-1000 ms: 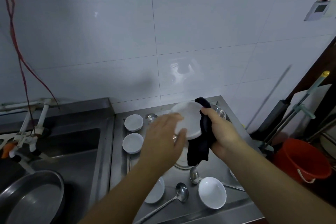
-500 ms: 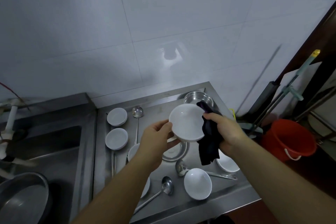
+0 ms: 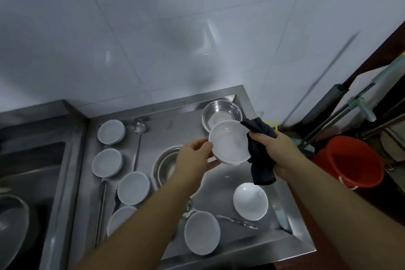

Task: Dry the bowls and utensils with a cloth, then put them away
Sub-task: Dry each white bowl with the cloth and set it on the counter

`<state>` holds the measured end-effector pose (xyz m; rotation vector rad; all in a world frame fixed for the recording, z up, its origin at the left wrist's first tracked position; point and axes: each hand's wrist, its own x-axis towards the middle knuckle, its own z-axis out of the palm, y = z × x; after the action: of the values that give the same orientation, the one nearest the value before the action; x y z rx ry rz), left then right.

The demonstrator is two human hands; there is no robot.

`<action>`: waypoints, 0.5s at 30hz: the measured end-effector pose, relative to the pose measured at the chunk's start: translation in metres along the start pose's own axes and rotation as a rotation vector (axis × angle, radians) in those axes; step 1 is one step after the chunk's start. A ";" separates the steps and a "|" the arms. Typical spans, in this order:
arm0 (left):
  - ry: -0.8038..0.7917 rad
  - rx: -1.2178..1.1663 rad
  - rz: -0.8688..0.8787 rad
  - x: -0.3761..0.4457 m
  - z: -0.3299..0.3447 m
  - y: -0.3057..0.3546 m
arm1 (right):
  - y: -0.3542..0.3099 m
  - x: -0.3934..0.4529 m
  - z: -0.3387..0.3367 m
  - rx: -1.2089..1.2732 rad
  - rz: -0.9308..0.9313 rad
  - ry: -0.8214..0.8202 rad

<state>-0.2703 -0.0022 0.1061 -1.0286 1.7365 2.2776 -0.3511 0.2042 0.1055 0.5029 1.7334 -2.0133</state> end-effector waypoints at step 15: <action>0.107 0.076 -0.219 0.085 0.059 -0.075 | 0.067 0.115 -0.058 -0.244 0.141 0.091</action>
<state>-0.3273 0.0490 0.0046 -1.2760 1.6420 2.0432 -0.4114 0.2435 -0.0207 0.6238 1.9089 -1.6776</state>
